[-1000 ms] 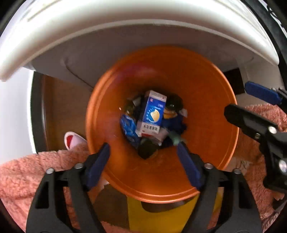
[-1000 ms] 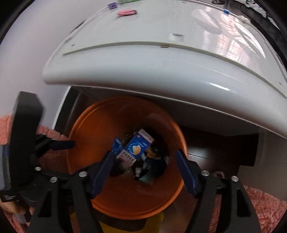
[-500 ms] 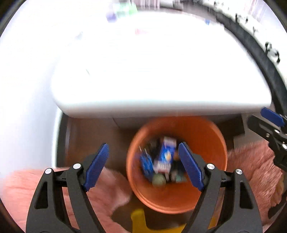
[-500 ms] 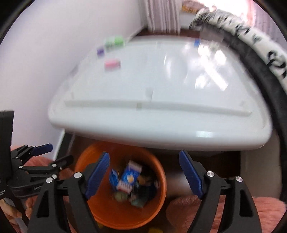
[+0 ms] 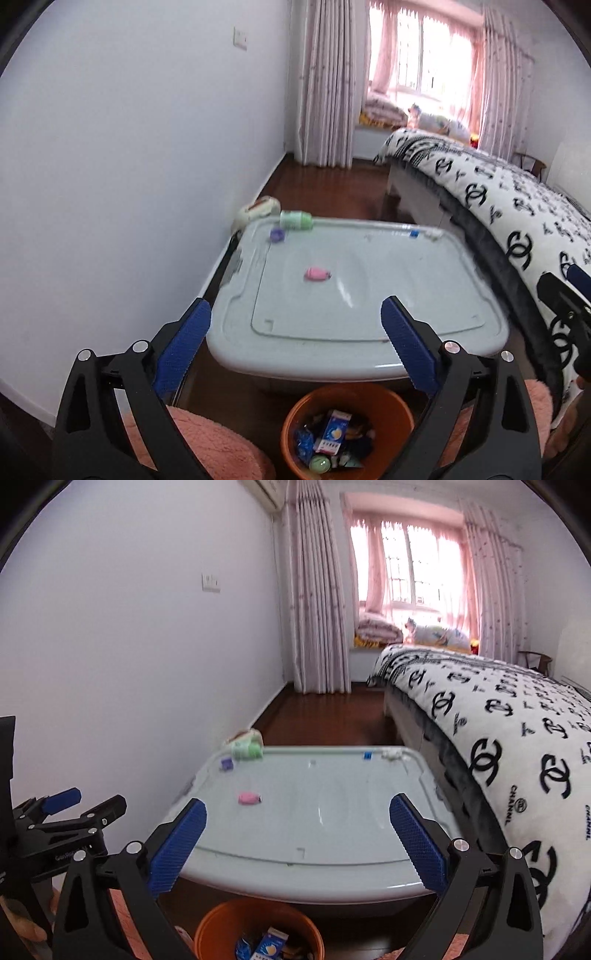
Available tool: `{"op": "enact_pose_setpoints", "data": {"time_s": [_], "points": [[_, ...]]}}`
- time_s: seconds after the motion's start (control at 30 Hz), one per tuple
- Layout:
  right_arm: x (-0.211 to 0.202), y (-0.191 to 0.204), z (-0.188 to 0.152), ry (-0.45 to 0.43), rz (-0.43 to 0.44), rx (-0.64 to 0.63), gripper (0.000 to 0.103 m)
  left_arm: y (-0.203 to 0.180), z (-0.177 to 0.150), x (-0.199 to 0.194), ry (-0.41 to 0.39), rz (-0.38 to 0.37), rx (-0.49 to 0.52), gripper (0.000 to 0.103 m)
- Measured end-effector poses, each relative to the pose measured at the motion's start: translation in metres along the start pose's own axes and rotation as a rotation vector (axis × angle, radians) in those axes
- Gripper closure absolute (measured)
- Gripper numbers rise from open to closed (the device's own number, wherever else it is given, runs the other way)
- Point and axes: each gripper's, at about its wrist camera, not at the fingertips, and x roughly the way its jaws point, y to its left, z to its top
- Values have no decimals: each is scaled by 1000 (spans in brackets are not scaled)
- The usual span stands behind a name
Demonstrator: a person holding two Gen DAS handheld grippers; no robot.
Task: Collect trash
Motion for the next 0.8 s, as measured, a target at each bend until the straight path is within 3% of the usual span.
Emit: {"op": "enact_pose_setpoints", "data": {"time_s": [0.23, 0.8], "points": [[-24, -4, 3, -42, -10, 21, 5, -8, 7, -28, -59, -14, 10, 12], [-43, -10, 1, -58, -35, 35, 5, -11, 8, -43, -75, -6, 15, 12]]}}
